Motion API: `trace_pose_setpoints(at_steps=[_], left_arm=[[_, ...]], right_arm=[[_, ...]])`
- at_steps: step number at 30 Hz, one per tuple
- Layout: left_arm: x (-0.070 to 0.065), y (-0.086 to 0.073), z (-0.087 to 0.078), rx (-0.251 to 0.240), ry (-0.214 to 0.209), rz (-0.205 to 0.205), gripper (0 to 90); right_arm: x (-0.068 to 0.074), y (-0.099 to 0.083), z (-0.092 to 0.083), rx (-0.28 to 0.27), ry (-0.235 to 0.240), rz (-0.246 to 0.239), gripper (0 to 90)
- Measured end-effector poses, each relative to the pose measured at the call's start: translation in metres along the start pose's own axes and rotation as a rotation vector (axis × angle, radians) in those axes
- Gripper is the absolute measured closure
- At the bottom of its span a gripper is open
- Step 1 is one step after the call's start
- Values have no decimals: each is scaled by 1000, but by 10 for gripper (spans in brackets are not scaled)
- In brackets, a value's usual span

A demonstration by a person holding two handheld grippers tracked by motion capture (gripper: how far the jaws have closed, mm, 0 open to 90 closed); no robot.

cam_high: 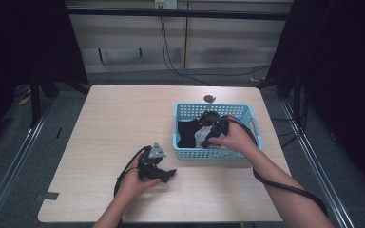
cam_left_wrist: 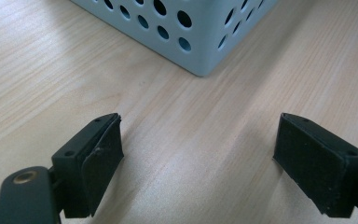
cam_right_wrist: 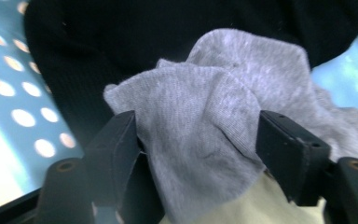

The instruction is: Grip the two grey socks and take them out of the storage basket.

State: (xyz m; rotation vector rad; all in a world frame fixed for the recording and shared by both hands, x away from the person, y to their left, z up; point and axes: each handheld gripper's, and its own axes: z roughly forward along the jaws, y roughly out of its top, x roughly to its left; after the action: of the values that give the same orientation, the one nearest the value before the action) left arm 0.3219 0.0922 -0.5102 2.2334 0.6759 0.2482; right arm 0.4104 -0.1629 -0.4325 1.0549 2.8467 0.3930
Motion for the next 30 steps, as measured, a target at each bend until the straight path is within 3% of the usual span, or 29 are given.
trace_pose_setpoints(at_steps=[2, 3, 4, 5, 6, 7, 8, 13, 30], left_arm=[[0, 0, 0, 1, -1, -1, 146], [0, 0, 0, 3, 0, -1, 146], [0, 0, 0, 3, 0, -1, 146], [0, 0, 0, 3, 0, -1, 146], [0, 0, 0, 3, 0, -1, 146], [0, 0, -1, 10, 0, 9, 146], [0, 0, -1, 9, 0, 8, 146], [0, 0, 0, -1, 0, -1, 146], [0, 0, 0, 1, 3, 3, 146]], right_arm=[[-1, -1, 7, 21, 4, -2, 342], [-2, -1, 11, 32, 4, -1, 423], [-2, -1, 11, 32, 4, -1, 423], [-4, -3, 14, 44, 43, 2, 607], [-4, -3, 14, 44, 43, 2, 607], [-4, -3, 13, 47, 78, -4, 799], [-3, -3, 11, 55, 86, -4, 828], [-1, -1, 1, 55, 81, -23, 858], [-14, -13, -71, 24, 54, -52, 862]])
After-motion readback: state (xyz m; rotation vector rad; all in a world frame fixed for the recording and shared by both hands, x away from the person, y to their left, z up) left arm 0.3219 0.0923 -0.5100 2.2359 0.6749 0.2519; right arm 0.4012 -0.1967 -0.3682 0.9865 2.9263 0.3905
